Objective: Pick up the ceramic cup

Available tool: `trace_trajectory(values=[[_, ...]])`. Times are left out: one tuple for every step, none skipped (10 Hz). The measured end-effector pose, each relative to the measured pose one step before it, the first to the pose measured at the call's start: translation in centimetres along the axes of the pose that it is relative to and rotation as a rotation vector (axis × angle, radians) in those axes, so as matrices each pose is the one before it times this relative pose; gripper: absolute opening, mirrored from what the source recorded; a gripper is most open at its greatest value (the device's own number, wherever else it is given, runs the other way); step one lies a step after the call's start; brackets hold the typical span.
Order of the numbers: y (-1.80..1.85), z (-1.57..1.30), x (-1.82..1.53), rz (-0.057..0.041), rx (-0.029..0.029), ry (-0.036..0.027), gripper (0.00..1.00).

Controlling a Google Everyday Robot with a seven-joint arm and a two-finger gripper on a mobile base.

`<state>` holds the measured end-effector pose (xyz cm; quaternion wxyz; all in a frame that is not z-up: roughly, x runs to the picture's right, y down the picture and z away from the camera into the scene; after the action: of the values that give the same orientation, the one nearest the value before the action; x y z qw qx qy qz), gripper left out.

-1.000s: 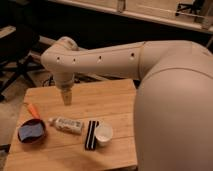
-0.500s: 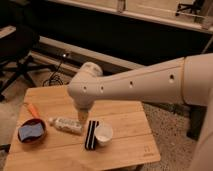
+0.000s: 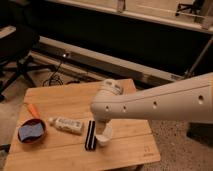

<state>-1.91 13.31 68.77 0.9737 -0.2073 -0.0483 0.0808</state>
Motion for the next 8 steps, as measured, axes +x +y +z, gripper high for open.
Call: trace_trajectory(values=[[-0.405, 0.385, 0.847, 0.02261, 0.00185, 0.00060, 0.80], [-0.287, 0.744, 0.676, 0.01518, -0.00559, 0.00180, 0.80], [-0.106, 0.603, 0.254, 0.00125, -0.00529, 0.00241, 0.80], [-0.132, 0.953, 0.289, -0.00343, -0.00628, 0.00516, 0.80], [-0.112, 0.812, 0.276, -0.00086, -0.00427, 0.00447, 0.80], [-0.181, 1.255, 0.287, -0.00156, -0.00742, 0.00588, 0.80], [-0.024, 0.996, 0.009, -0.00109, -0.01010, 0.00107, 0.80], [0.241, 1.243, -0.088, -0.00132, -0.01944, -0.00054, 0.80]])
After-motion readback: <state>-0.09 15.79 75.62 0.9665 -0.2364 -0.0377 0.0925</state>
